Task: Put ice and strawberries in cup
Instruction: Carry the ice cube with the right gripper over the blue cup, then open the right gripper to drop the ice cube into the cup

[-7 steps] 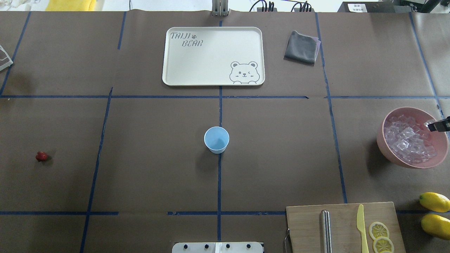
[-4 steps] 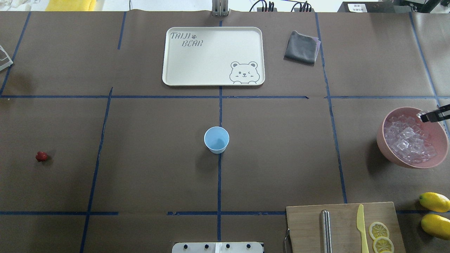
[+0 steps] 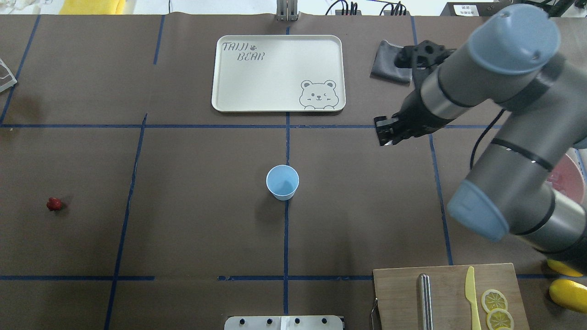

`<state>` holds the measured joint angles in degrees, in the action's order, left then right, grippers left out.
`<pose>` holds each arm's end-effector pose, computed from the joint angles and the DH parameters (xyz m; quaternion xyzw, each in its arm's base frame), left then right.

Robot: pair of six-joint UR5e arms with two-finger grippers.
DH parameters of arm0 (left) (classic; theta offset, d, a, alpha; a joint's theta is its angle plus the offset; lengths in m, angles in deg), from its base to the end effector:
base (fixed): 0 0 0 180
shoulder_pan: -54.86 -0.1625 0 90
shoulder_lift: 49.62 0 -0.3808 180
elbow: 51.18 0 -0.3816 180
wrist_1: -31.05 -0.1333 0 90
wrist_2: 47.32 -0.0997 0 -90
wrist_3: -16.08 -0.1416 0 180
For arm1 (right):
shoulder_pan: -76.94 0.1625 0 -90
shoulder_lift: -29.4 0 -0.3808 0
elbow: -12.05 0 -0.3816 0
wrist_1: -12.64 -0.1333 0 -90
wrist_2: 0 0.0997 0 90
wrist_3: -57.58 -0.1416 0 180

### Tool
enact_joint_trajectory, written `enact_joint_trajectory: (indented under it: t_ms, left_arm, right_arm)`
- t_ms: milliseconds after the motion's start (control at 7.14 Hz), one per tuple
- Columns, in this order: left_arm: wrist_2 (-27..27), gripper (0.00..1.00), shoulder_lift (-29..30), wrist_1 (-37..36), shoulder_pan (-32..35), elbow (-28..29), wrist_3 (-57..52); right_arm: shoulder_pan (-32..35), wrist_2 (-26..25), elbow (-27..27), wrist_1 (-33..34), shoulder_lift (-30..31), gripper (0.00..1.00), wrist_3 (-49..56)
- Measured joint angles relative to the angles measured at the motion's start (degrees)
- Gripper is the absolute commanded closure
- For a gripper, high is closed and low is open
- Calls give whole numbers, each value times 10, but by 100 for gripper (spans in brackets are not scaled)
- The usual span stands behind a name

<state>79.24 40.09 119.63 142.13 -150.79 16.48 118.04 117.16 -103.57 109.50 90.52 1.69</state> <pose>-0.0256 -0.4908 0.5805 0.0568 0.3146 0.0409 0.9466 -0.3812 -0.4237 0.1965 0.0694 -0.4421 -0.0404 0.8934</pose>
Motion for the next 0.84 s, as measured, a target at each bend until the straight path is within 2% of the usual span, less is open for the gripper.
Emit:
enact_joint_trajectory:
  t_ms: [140,420,560,840]
  left_arm:
    - [4,0,0,0,0,0,0]
    - [23,0,-3,-1,0,0,0]
    - [26,0,-4,-1,0,0,0]
    - [28,0,-5,-1,0,0,0]
  right_arm:
    - [-49,-43,14,23,-51,99,-47]
    - [-116,-107,83,34,-141,99,-115]
    - [-138,-135,124,32,-173,99,-134]
    - [-156,-162,186,5,-196,98,-146]
